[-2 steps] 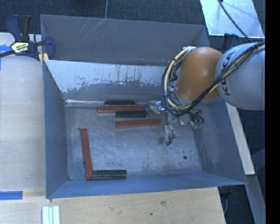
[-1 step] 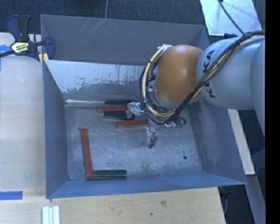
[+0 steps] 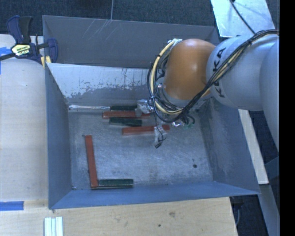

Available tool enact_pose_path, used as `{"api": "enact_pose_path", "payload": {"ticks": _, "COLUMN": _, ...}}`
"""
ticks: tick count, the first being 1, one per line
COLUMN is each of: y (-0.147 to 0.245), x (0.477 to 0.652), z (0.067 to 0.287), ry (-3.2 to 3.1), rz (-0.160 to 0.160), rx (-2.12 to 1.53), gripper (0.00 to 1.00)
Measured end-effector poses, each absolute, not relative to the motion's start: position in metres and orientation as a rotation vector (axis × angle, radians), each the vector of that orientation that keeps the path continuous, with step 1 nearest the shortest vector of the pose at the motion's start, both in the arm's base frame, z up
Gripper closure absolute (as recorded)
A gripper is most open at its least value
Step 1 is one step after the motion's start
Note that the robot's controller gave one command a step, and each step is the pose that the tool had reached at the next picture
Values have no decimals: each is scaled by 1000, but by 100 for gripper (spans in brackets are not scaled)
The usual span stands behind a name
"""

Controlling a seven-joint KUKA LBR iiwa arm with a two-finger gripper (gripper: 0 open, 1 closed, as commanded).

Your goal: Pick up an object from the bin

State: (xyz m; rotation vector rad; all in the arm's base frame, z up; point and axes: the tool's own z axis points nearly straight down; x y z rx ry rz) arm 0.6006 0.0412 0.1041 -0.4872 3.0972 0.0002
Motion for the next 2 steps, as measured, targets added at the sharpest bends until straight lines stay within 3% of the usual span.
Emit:
{"api": "enact_pose_path", "payload": {"ticks": 1, "y": 46, "x": 597, "z": 70, "ry": 3111, "rz": 1, "rx": -396, "gripper": 0}}
{"api": "enact_pose_path", "payload": {"ticks": 2, "y": 46, "x": 599, "z": 72, "ry": 3107, "rz": 0, "rx": -398, "gripper": 0}}
